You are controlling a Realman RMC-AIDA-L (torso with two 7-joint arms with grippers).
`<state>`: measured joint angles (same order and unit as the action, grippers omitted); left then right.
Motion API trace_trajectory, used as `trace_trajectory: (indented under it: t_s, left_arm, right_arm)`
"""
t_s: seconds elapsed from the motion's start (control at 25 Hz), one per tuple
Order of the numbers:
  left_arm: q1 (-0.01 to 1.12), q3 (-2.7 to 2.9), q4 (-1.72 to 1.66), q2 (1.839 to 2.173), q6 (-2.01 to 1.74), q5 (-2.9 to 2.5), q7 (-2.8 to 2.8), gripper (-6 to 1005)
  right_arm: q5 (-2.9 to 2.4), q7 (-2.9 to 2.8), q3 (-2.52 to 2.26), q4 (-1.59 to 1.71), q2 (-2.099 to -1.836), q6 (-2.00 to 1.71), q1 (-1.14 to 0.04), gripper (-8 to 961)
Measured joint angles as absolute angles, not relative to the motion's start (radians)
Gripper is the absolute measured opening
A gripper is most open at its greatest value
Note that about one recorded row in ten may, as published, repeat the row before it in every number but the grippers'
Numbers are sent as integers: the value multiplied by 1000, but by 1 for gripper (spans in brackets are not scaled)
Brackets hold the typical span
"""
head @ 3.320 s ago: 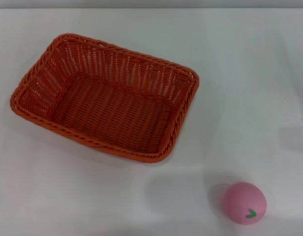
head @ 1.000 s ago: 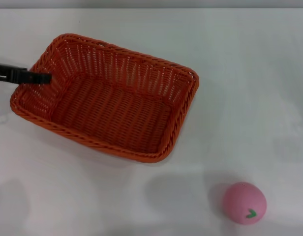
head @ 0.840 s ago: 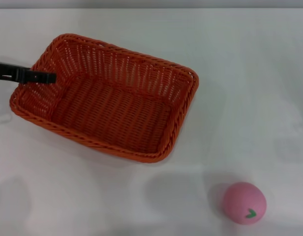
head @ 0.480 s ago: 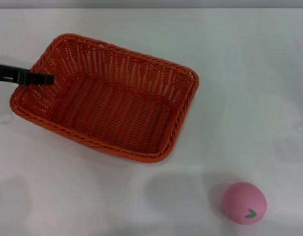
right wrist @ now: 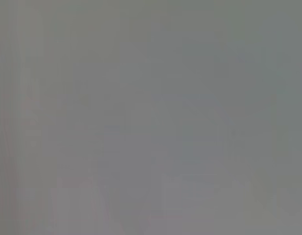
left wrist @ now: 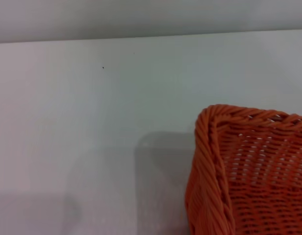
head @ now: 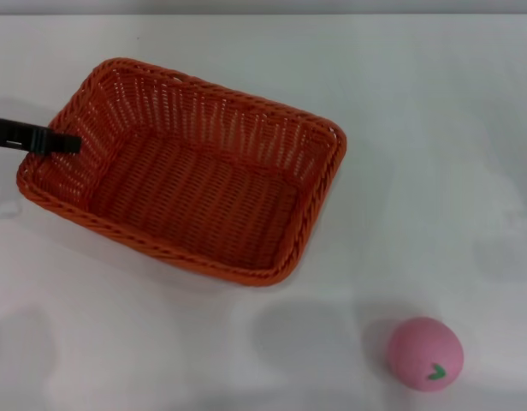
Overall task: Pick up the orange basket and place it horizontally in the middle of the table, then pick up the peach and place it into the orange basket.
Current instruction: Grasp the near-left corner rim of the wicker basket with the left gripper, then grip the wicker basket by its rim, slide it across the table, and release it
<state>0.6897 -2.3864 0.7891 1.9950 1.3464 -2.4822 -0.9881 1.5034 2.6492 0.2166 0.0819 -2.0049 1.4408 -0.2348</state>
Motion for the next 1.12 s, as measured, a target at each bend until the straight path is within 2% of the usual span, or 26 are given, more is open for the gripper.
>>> trace_trajectory:
  t_s: [0.24,0.96,1.12]
  left_arm:
    - [686,-2390,798,1997,1341,-2470,-997,146]
    - [661,-2402,989,1988,1536,-2378,-852,147]
    - [651,-2406,1020,1975,1566,-2346,-788,147]
  right_arm:
    - [1503,2649,214,81,-2005,1442,-235,868]
    - [1496,2661,211,81,-2006,1442,-251,868]
    - [1495,2663,210,85,-2006,1442,-252,868]
